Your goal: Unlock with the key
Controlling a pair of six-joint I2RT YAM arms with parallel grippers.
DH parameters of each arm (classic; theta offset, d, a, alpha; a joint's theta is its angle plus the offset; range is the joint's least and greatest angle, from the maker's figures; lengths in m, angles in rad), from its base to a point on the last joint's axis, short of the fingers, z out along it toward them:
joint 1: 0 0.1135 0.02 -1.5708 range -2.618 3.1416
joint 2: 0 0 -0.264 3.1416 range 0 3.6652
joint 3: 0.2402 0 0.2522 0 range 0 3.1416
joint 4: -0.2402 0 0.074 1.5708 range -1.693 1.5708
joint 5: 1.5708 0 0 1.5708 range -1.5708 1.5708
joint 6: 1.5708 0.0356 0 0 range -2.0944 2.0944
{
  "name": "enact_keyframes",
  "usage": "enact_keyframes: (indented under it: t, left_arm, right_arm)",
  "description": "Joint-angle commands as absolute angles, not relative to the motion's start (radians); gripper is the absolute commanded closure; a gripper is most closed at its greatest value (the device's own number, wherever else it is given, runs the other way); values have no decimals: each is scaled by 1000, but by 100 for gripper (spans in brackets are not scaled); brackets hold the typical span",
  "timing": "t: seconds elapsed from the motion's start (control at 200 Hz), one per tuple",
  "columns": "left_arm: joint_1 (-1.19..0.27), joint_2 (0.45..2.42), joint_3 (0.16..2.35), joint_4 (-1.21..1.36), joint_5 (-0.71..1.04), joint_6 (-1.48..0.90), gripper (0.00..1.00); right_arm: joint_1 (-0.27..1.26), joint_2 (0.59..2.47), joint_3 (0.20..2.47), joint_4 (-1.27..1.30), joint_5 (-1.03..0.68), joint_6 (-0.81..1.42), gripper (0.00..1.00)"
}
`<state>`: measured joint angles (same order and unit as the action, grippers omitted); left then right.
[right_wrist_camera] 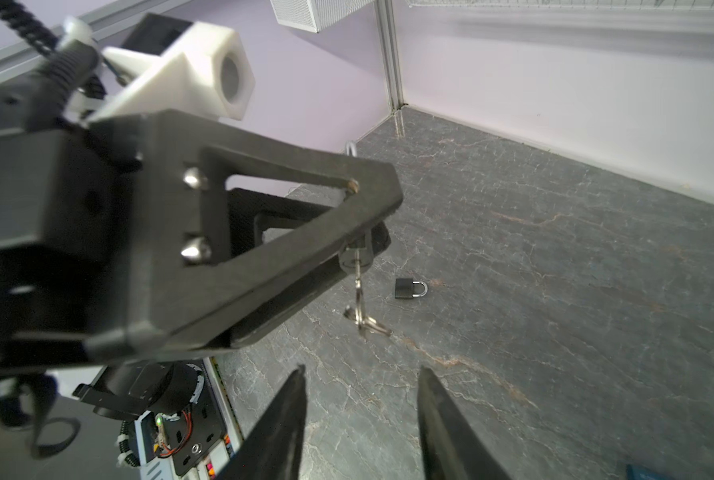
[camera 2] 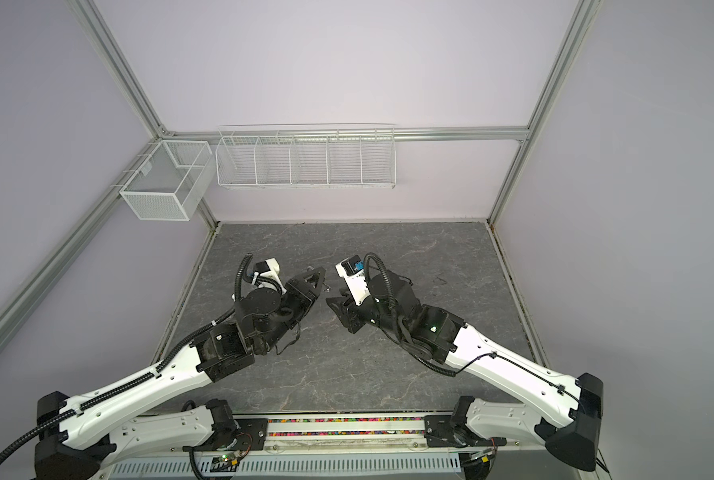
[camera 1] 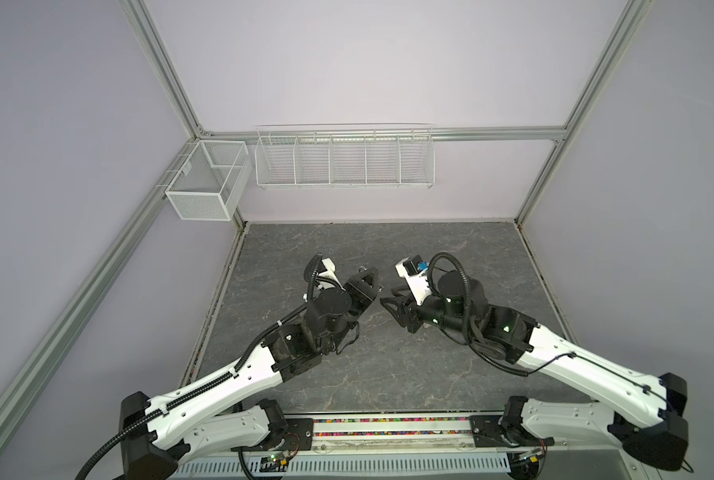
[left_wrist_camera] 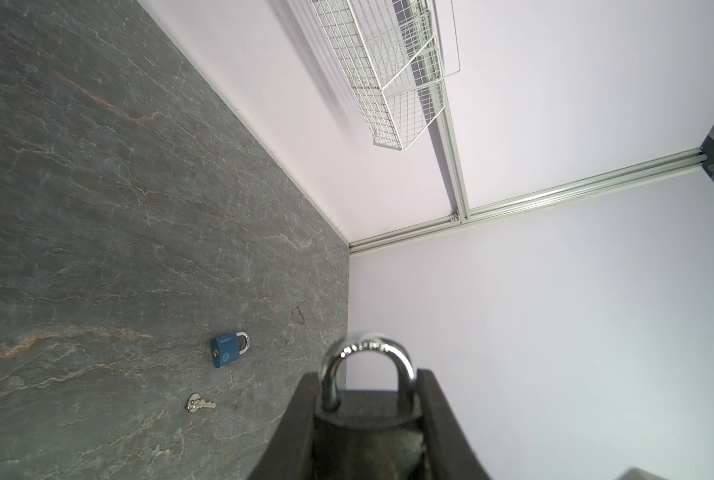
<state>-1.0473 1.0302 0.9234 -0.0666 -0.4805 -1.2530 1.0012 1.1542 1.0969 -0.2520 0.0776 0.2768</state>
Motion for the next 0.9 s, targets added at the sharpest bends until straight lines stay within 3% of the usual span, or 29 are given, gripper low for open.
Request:
enact_keyframes:
  t: [0.0,0.185,0.375,0.475,0.715,0.895]
  left_arm:
    - [-1046,1022,931,-25,-512,-1217,100]
    - [-1046,1019,923,-25,-519,-1218,100]
    - [-1046,1028,920,-14,-511,-1221,100]
    - [-1046,1029,920,-12,-508,-1221,100]
    - [-1046,1023,920,-16,-511,-1226,100]
    - [-1046,1025,919,-8,-504,-1230,100]
  right_arm:
    - [1003,1168,1130,-212,76,260,56]
    - [1002,1176,1133,-181,68,246,44]
    - [1003,1198,1155,-160,89,219,44]
    - [1003,1211,1161,-158,116,206,48]
    - [1002,1223,1160,-159,112,180,70]
    - [1000,1216,1158,-163,120,169,73]
